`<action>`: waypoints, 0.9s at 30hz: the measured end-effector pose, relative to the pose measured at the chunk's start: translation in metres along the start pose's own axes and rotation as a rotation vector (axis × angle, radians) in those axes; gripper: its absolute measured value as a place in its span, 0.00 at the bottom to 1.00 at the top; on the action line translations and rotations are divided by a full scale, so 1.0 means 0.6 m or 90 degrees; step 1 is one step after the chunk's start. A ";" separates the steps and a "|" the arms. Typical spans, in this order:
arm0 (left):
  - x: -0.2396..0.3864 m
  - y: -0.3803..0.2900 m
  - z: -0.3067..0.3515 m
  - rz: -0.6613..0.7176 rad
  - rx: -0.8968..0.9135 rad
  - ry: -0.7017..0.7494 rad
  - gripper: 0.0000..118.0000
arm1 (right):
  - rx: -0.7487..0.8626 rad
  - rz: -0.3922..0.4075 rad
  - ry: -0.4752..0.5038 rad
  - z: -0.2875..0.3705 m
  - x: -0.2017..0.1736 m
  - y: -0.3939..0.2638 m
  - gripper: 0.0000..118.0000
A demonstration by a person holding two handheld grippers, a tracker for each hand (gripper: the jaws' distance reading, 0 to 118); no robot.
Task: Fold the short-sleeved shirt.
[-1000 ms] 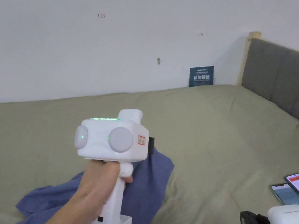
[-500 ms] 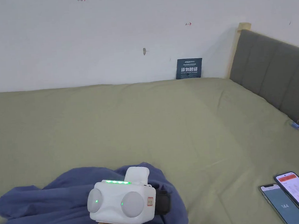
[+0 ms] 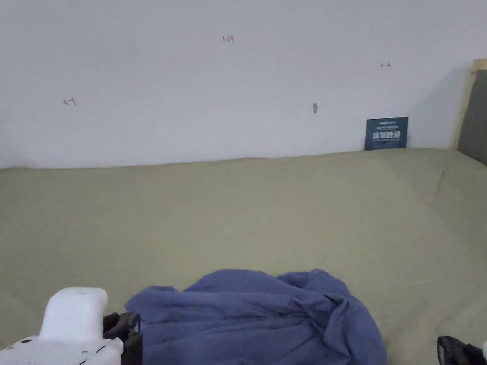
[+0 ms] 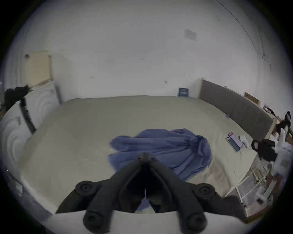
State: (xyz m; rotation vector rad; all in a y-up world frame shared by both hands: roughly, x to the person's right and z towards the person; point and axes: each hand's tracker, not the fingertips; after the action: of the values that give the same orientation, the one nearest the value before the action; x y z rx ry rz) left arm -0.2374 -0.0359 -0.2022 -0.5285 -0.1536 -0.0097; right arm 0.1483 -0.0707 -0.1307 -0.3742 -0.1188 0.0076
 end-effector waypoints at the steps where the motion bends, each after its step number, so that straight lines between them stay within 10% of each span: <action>1: -0.012 -0.010 0.033 0.006 0.013 0.034 0.00 | 0.002 -0.002 0.001 0.004 -0.005 0.001 0.00; 13: -0.071 -0.059 0.078 0.056 -0.007 0.072 0.00 | -0.006 0.014 0.039 0.021 -0.046 -0.003 0.00; 23: -0.083 -0.052 -0.137 0.060 -0.151 0.025 0.02 | -0.043 0.024 0.037 -0.028 -0.046 -0.015 0.00; 25: -0.098 -0.053 -0.203 0.077 -0.191 0.024 0.23 | -0.055 0.024 0.038 -0.041 -0.044 -0.022 0.00; 27: -0.113 -0.051 -0.268 0.097 -0.214 0.024 0.85 | -0.069 0.028 0.035 -0.055 -0.042 -0.028 0.00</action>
State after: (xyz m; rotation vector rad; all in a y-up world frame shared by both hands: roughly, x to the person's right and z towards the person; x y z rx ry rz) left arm -0.2829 -0.1453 -0.3338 -0.8741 -0.0748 0.1044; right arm 0.1271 -0.0992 -0.1580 -0.4843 -0.0563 0.0348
